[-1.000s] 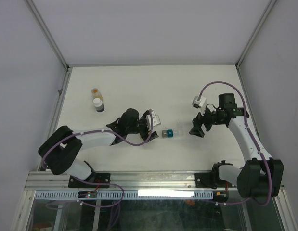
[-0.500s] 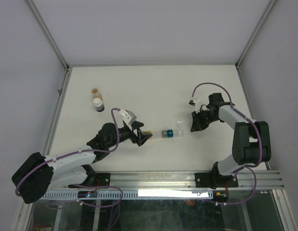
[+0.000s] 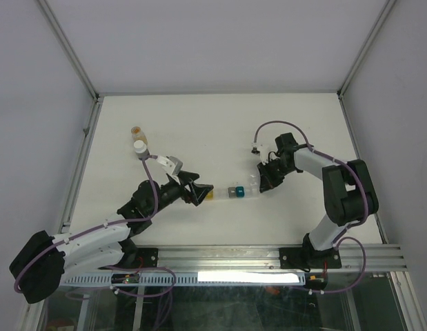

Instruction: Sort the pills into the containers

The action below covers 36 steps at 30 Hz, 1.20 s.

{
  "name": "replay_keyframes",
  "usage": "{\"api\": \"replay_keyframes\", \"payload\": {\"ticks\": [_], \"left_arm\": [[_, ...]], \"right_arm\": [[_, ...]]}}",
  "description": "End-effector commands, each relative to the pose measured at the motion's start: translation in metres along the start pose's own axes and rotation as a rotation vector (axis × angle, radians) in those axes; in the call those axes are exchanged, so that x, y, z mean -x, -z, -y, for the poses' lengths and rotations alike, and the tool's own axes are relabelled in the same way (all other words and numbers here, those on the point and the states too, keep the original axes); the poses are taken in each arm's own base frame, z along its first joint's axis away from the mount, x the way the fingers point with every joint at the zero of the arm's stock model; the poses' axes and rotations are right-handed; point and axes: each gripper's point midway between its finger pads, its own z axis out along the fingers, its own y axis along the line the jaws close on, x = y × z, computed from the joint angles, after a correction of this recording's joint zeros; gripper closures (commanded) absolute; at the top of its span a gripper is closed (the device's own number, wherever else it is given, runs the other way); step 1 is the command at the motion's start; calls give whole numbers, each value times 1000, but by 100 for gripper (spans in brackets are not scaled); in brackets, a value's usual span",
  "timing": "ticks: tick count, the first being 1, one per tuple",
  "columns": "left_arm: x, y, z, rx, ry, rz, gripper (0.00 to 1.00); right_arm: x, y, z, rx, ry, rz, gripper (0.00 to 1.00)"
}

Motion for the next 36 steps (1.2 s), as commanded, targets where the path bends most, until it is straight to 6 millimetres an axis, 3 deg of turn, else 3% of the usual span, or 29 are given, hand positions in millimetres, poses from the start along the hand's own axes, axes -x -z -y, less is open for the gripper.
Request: {"api": "replay_keyframes", "payload": {"ticks": [1, 4, 8, 11, 15, 21, 22, 24, 27, 28, 32, 36], "left_arm": [[12, 1, -4, 37, 32, 30, 21], [13, 2, -7, 67, 44, 17, 21], [20, 2, -15, 135, 49, -5, 21], [29, 1, -23, 185, 50, -23, 21], [54, 0, -29, 175, 85, -8, 19], [116, 5, -53, 119, 185, 56, 17], [131, 6, -57, 118, 196, 70, 17], [145, 8, -73, 154, 227, 70, 16], [160, 17, -112, 307, 223, 58, 13], [154, 21, -128, 393, 228, 23, 12], [160, 37, -181, 672, 154, 3, 2], [158, 43, -228, 828, 102, -48, 1]], "right_arm": [[26, -4, -28, 75, 66, 35, 100], [31, 0, -33, 82, 80, 44, 100], [34, 16, -19, -7, 95, 74, 100], [39, 39, -18, -29, 121, 139, 95], [51, 78, -41, -6, 227, 269, 85], [98, 156, -96, 0, 487, 501, 62], [107, 169, -105, 2, 528, 546, 55], [119, 188, -127, 51, 599, 621, 30], [126, 192, -149, 172, 642, 713, 6], [124, 188, -148, 220, 615, 731, 2], [106, 164, -133, 299, 527, 707, 1], [102, 158, -132, 322, 506, 692, 1]]}}
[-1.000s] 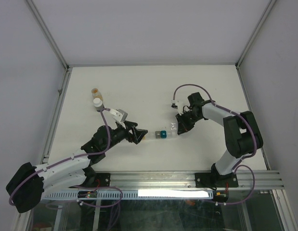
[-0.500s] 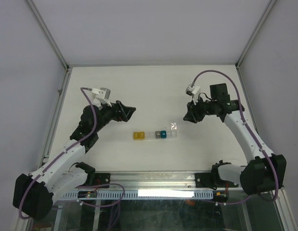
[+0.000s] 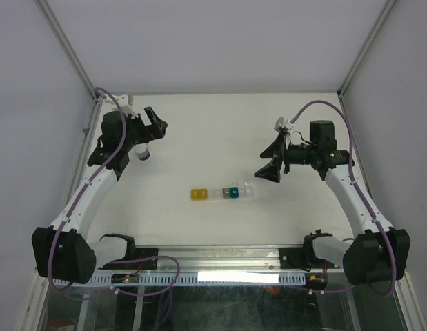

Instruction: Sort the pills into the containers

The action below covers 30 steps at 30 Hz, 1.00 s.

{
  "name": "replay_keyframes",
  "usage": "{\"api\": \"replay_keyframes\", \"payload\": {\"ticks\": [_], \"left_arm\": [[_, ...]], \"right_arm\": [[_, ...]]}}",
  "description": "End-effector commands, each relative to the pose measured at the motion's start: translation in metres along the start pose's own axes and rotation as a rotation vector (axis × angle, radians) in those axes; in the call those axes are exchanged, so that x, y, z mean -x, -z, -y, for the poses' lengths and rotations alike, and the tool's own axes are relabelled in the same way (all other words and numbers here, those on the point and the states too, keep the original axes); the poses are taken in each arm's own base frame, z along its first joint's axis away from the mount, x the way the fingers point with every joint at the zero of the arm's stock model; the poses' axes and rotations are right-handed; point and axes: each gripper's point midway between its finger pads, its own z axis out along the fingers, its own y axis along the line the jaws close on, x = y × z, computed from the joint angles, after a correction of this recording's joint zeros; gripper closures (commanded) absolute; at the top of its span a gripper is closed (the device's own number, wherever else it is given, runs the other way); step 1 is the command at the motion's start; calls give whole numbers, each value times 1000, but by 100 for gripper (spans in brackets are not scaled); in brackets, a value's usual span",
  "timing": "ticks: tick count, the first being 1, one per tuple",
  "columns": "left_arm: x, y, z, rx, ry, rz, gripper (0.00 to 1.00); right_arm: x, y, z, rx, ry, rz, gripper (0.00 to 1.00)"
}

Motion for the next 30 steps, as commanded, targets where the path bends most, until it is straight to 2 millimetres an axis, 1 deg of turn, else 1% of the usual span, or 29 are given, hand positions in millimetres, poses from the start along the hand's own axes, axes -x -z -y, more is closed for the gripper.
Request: {"api": "replay_keyframes", "payload": {"ticks": [1, 4, 6, 8, 10, 14, 18, 20, 22, 27, 30], "left_arm": [[7, -20, -59, 233, -81, -51, 1], [7, -37, -84, 313, -92, -112, 1], [8, -40, -96, 375, -109, -133, 1], [-9, -46, -112, 430, -110, -184, 1], [-21, -48, -120, 459, -105, -224, 2], [-39, -47, -136, 529, -104, -276, 5], [-48, -47, -145, 566, -108, -303, 9], [-52, -49, -149, 575, -112, -318, 16], [-57, -53, -151, 577, -114, -336, 20], [-69, -59, -155, 582, -112, -382, 38], [-73, -62, -156, 581, -106, -395, 40]], "right_arm": [[14, -1, -8, 59, 21, 58, 1], [11, -1, -5, 37, 17, 54, 1], [8, -2, -4, 33, 13, 52, 1], [8, -2, -4, 28, 16, 50, 1], [8, -1, -4, 29, 20, 54, 1], [6, -3, -7, 47, 16, 60, 1], [4, -4, -8, 58, 6, 59, 1], [4, -4, -9, 65, 3, 60, 1], [3, -5, -10, 75, -2, 60, 1], [2, -6, -10, 78, -7, 57, 1], [1, -7, -9, 78, -11, 54, 1]]}}
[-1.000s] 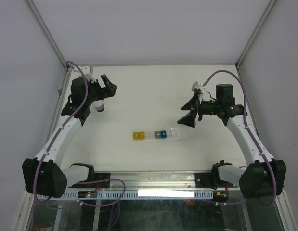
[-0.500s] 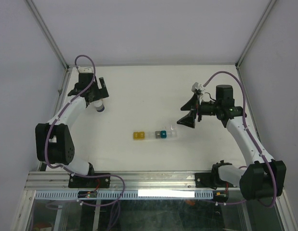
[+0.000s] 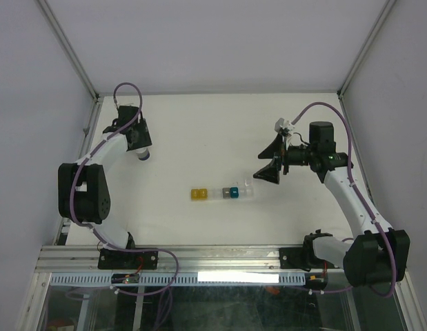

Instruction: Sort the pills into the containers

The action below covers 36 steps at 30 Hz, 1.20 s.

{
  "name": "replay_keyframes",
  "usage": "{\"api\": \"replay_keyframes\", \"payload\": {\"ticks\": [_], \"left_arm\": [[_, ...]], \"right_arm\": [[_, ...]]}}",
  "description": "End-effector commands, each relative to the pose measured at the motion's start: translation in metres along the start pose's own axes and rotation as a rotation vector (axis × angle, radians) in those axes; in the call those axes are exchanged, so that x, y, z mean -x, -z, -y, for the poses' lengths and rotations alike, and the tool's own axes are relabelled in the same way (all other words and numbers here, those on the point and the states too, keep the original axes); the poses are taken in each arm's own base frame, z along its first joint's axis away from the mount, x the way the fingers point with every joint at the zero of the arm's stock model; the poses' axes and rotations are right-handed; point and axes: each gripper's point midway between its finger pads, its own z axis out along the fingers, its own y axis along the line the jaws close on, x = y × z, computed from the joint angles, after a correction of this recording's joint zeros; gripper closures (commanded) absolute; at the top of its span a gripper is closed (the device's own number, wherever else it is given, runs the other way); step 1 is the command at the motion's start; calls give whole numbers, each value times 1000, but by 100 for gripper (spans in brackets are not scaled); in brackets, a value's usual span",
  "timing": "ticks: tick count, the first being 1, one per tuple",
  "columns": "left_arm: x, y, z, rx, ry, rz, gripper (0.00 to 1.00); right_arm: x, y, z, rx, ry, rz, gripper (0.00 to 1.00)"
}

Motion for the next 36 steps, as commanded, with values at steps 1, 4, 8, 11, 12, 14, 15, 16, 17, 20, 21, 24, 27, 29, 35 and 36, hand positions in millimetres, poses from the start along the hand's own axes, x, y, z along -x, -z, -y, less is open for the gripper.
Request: {"api": "replay_keyframes", "payload": {"ticks": [1, 4, 8, 11, 12, 14, 15, 16, 17, 20, 21, 24, 27, 29, 35, 36], "left_arm": [[19, 3, 5, -7, -3, 37, 42], [18, 2, 6, -10, -7, 29, 50], [17, 2, 6, -12, -13, 18, 62], [19, 5, 8, -24, -16, 14, 80], [21, 9, 10, -33, -15, 16, 87], [27, 26, 16, -77, 1, 39, 97], [27, 32, 20, -98, 7, 44, 99], [27, 41, 25, -130, 13, 52, 100], [26, 49, 31, -169, 21, 55, 100], [14, 77, 52, -321, 61, 42, 100], [16, 98, 62, -397, 76, 70, 100], [0, 140, 104, -633, 88, 75, 100], [-23, 184, 153, -835, 31, 108, 100], [-45, 219, 188, -992, -15, 123, 100], [-78, 284, 243, -1281, -71, 199, 100], [-81, 289, 249, -1303, -72, 210, 100]], "right_arm": [[8, -2, -5, 32, 33, 25, 1], [7, -2, -5, 33, 30, 23, 1], [6, -2, -4, 33, 26, 21, 1], [6, -2, -4, 31, 25, 20, 1], [5, -2, -4, 31, 25, 19, 1], [3, -3, -3, 33, 23, 14, 1], [3, -3, -4, 37, 25, 12, 1], [3, -2, -5, 45, 34, 12, 1], [3, -2, -8, 53, 48, 14, 1], [5, 1, -15, 71, 102, 25, 1], [6, 2, -19, 78, 129, 33, 1], [8, 5, -31, 95, 237, 60, 1], [9, 9, -41, 110, 353, 81, 1], [4, 11, -52, 140, 425, 93, 1], [0, 16, -68, 165, 583, 113, 1], [0, 17, -66, 143, 602, 99, 1]]}}
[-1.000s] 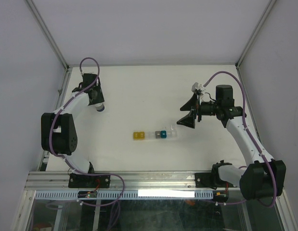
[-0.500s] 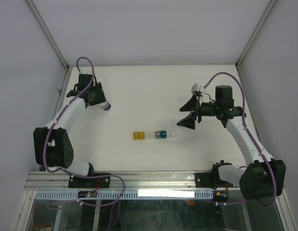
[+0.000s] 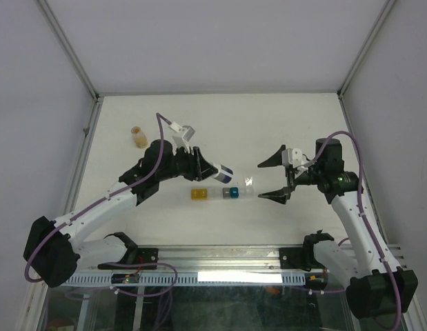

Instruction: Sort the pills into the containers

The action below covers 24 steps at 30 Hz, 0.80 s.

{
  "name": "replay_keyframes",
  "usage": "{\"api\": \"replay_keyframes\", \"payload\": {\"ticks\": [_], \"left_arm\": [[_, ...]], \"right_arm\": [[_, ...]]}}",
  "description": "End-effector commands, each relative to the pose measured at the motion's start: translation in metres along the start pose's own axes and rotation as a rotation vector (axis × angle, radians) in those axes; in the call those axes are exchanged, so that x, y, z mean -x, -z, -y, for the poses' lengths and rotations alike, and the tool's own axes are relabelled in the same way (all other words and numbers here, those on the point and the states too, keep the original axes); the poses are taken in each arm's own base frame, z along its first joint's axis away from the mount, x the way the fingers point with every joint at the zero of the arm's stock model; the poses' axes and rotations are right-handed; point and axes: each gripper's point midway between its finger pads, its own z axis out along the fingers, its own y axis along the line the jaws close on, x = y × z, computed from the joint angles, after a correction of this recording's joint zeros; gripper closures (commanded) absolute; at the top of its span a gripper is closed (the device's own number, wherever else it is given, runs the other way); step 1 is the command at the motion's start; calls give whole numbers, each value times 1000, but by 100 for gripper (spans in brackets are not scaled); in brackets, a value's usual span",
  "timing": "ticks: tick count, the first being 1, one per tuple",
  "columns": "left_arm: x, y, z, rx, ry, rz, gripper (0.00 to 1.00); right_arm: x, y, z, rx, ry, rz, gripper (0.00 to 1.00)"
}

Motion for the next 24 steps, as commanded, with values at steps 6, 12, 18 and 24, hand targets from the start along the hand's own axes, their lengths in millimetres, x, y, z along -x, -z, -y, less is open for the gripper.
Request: {"api": "replay_keyframes", "payload": {"ticks": [6, 12, 18, 24], "left_arm": [[30, -20, 87, -301, -22, 224, 100], [19, -41, 98, -299, -10, 223, 100], [5, -54, 110, -333, 22, 224, 100], [-7, -62, 119, -368, 33, 180, 100]], "right_arm": [[0, -1, 4, -24, 212, -63, 4], [-2, -8, 22, -98, 181, -93, 7], [-25, -17, 37, -161, 175, -161, 7], [-43, -27, 39, -158, 165, -196, 12]]}}
